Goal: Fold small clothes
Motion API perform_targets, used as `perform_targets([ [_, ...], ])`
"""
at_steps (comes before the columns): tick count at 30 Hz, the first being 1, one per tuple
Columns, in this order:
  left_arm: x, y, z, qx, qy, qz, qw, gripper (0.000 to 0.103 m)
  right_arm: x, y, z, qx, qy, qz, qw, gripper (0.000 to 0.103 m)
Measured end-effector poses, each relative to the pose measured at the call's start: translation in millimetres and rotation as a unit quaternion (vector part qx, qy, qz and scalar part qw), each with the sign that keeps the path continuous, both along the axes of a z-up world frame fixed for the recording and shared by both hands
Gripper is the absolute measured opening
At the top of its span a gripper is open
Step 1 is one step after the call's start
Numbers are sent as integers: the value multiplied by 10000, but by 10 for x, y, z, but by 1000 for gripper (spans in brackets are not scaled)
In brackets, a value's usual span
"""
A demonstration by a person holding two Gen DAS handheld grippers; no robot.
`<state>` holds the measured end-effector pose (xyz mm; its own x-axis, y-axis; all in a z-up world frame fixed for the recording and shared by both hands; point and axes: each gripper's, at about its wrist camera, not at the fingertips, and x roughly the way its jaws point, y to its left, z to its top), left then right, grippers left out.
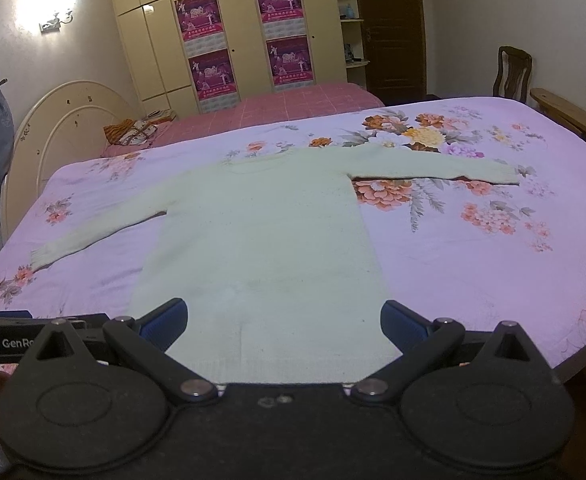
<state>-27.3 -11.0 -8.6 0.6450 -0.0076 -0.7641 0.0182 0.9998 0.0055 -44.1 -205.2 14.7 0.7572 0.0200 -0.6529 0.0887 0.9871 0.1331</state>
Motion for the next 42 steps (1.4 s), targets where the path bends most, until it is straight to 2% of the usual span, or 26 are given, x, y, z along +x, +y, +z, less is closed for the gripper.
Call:
perform_targets([
  [23, 67, 21, -52, -44, 133, 58, 9999, 103, 73, 4, -39, 50, 83, 13, 10000, 102],
  [42, 349, 87, -174, -132, 282, 136, 9994, 103, 261, 18, -112, 10, 201, -48, 9998, 102],
])
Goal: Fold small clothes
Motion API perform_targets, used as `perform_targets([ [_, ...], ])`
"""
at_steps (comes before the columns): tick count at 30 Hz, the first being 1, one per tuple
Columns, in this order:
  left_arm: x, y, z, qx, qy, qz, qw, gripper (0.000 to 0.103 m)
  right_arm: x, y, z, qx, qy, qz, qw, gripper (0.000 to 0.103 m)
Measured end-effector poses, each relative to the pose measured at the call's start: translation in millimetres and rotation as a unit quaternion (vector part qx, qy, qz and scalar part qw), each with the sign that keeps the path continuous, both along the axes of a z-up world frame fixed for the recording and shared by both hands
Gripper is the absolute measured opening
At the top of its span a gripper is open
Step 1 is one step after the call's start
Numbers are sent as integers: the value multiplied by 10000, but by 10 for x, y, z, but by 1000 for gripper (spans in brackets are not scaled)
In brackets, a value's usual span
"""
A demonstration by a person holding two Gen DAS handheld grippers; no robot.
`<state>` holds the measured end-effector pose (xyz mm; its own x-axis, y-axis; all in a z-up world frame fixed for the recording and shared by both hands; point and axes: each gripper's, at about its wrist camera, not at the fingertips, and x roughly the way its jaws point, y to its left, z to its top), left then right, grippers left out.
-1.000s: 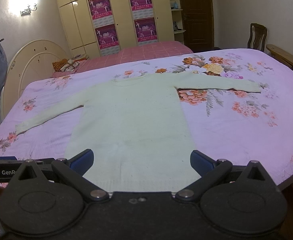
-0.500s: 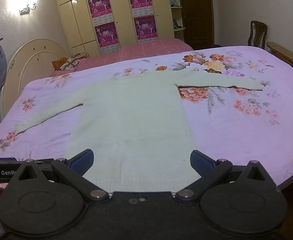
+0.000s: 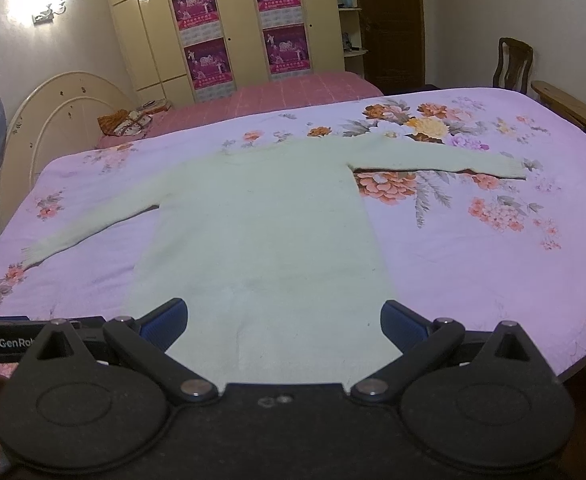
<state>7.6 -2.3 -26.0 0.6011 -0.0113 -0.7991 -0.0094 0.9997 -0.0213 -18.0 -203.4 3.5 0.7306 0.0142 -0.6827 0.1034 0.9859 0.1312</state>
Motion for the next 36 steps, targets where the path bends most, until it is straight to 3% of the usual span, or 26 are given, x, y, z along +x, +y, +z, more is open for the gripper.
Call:
perform_targets([
  [10, 379, -28, -110, 68, 5, 233, 9997, 103, 269, -130, -89, -54, 109, -56, 9999, 102],
  [25, 1321, -364, -410, 13, 172, 232, 9996, 103, 977, -662, -280, -120, 220, -270, 9993, 102],
  [36, 2116, -654, -669, 58, 88, 231, 9997, 103, 1674, -1129, -549, -704, 392, -433, 9958, 101],
])
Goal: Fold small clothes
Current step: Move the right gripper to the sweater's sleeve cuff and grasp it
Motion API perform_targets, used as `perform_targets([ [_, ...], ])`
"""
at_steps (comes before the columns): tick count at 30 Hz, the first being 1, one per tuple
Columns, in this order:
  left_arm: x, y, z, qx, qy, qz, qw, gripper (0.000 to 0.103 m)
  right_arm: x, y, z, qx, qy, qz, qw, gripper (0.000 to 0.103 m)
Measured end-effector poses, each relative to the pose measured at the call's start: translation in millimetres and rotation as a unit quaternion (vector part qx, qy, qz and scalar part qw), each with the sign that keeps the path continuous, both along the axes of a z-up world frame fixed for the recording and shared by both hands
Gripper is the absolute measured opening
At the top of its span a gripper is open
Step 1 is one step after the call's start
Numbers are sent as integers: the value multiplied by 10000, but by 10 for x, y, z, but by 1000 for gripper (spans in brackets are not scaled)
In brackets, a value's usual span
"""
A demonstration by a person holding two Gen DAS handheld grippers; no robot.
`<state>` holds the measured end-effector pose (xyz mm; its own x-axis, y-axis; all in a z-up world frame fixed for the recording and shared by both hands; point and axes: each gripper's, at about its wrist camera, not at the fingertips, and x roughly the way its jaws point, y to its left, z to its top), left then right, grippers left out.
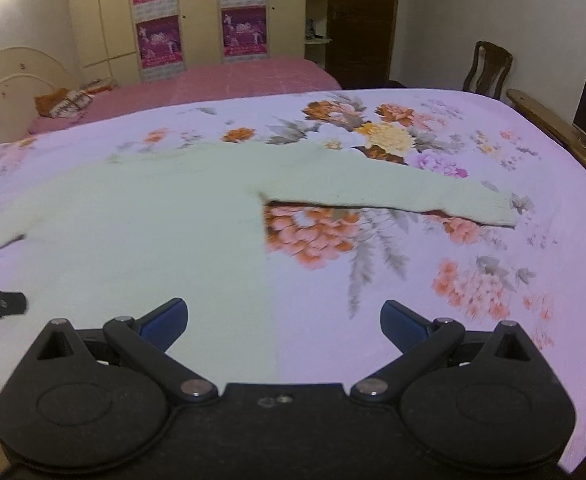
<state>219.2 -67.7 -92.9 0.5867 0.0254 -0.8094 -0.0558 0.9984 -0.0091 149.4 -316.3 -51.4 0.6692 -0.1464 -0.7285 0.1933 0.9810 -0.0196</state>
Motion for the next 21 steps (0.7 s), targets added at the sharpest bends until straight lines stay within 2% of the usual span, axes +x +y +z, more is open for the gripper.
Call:
perform_targets([
  [9, 640, -383, -149, 117, -40, -181, 9998, 103, 506, -743, -241, 337, -51, -534, 9980, 83],
  [16, 1003, -685, -303, 212, -3, -229, 9995, 103, 814, -1478, -506, 597, 113, -1141, 9916, 74],
  [21, 1212, -873, -422, 260, 59, -194, 9995, 103, 976, -1964, -676, 607, 249, -1524, 9861, 72],
])
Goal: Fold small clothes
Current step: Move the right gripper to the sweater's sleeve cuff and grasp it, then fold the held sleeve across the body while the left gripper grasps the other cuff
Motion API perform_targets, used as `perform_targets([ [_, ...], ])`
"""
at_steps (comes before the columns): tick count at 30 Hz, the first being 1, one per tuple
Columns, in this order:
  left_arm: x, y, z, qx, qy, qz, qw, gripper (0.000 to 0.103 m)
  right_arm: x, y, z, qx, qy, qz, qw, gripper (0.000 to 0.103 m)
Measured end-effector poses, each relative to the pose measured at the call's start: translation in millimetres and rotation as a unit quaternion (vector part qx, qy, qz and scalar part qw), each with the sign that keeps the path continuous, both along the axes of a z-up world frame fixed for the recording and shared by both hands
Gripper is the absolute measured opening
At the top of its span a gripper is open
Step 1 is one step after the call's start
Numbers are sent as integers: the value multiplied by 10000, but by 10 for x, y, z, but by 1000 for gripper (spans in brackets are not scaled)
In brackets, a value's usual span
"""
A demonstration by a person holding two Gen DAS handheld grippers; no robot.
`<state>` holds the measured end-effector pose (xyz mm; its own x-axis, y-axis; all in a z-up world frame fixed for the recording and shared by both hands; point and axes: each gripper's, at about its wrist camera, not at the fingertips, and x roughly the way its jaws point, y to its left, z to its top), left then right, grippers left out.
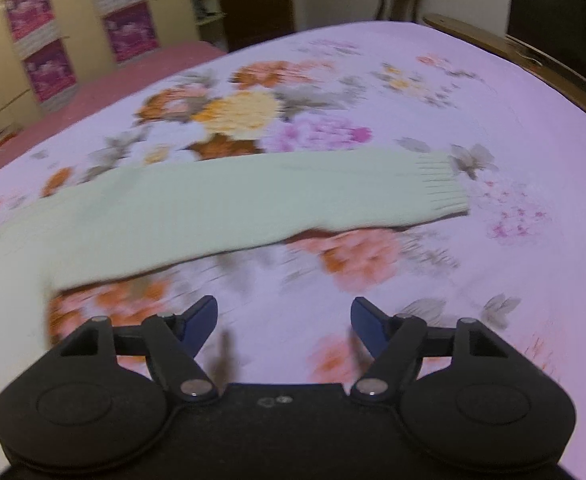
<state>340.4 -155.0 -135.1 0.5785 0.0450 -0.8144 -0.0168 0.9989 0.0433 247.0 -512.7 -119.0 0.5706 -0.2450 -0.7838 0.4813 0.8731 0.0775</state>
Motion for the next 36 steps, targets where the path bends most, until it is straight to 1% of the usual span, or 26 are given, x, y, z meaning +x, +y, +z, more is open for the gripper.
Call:
perform_targets([
  [6, 182, -151, -87, 112, 5, -7, 9999, 103, 140, -534, -143, 258, -30, -462, 9986, 72],
  [11, 316, -170, -144, 53, 78, 80, 9999, 103, 273, -817, -168, 219, -233, -721, 9969, 73],
  [13, 352, -172, -157, 47, 44, 133, 9999, 103, 315, -890, -170, 193, -311, -812, 9960, 72],
  [15, 385, -171, -164, 33, 47, 173, 9998, 103, 354, -953, -183, 123, -380, -861, 9955, 64],
  [16, 399, -170, -166, 18, 51, 183, 9998, 103, 372, -980, -186, 101, -402, -867, 9954, 63],
  [17, 406, -168, -167, -2, 28, 190, 9998, 103, 371, -1000, -181, 98, -449, -881, 9951, 56],
  [18, 412, -170, -167, -7, 5, 190, 9998, 103, 363, -1012, -175, 63, -502, -881, 9948, 37],
  [19, 422, -165, -165, -21, -3, 181, 9998, 103, 365, -1017, -172, -9, -509, -860, 9950, 26],
  [20, 432, -159, -164, -40, 2, 173, 9998, 103, 365, -1020, -166, -50, -549, -802, 9953, 12],
  [22, 437, -136, -153, -92, -20, 162, 9998, 103, 367, -1001, -120, -93, -655, -706, 9953, 9],
  [25, 435, -78, -118, -132, -62, 180, 9997, 103, 402, -869, 18, -256, -874, -414, 9950, 8],
  [27, 437, 3, -88, -198, -66, 236, 9995, 103, 459, -717, 148, -262, -1053, -108, 9940, 8],
  [30, 416, 200, -15, -254, -153, 395, 9988, 103, 595, -359, 322, -180, -1259, 468, 9908, 8],
  [33, 385, 461, 71, -254, -276, 581, 9976, 103, 757, 195, 452, -86, -1431, 1225, 9821, 8],
  [36, 337, 802, 148, -293, -395, 799, 9956, 103, 928, 877, 488, 110, -1466, 2009, 9685, 8],
])
